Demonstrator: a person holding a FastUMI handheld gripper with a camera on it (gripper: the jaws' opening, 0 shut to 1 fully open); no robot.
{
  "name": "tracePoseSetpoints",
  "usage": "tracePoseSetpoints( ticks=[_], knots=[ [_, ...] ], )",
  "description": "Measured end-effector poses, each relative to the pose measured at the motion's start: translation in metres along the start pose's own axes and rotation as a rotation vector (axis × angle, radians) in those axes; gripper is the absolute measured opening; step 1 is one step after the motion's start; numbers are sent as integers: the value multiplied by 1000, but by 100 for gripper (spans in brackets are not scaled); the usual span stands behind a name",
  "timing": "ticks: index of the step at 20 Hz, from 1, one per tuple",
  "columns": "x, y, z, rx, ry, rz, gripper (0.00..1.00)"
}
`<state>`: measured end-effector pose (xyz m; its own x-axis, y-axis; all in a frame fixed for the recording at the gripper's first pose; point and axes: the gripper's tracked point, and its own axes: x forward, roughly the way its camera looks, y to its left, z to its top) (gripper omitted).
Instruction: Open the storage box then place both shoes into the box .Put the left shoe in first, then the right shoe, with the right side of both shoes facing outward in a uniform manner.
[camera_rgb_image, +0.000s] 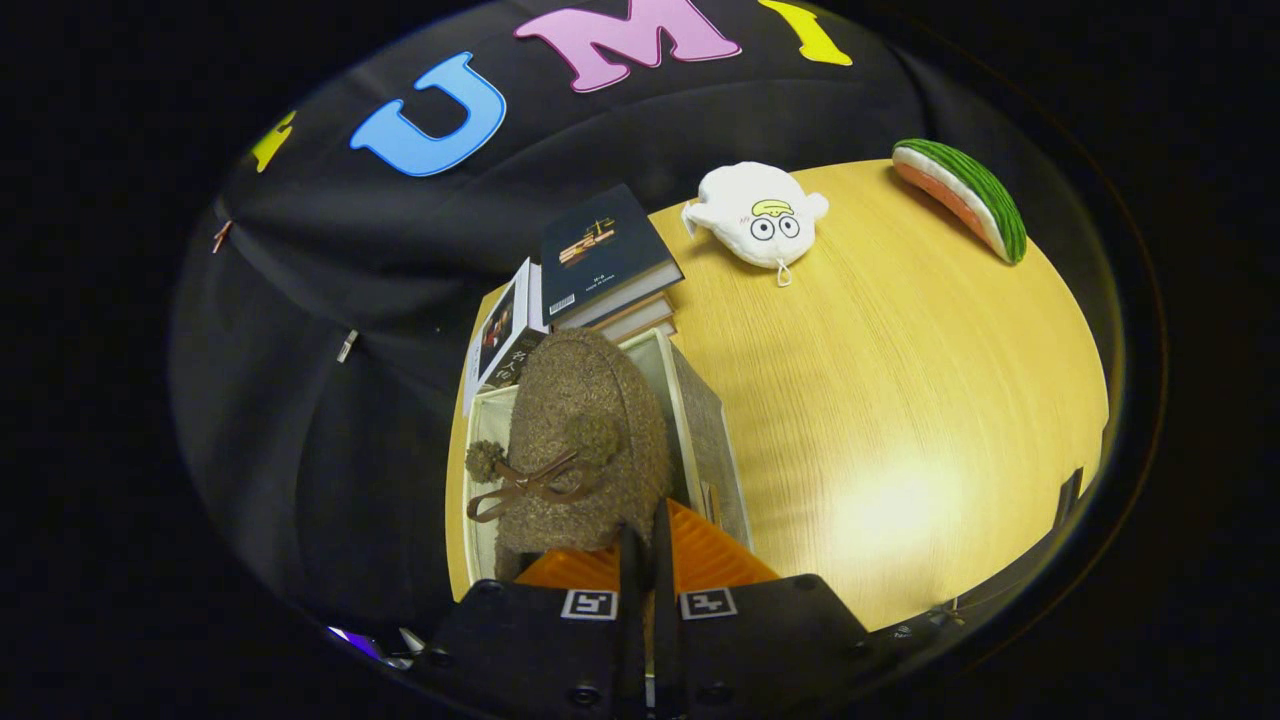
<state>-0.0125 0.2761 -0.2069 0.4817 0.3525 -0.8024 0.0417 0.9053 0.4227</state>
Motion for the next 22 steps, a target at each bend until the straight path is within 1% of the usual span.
tracePoseSetpoints(
  ticks=[2, 4, 6, 7, 9, 14, 18, 19, 22],
  knots=[
    [3, 10, -6, 17, 21, 34, 18],
    [-9, 30, -5, 45, 20, 106, 59],
    [-20, 40, 7, 54, -22, 140, 100],
    [-27, 43, 14, 40, -52, 155, 98],
    [-44, 46, 26, -13, -101, 176, 98],
    [-86, 36, 64, -134, -249, 181, 98],
    [-114, 5, 94, -183, -362, 164, 98],
    [-115, -11, 107, -196, -396, 156, 98],
    [-133, -44, 129, -238, -486, 115, 98]
  ],
)
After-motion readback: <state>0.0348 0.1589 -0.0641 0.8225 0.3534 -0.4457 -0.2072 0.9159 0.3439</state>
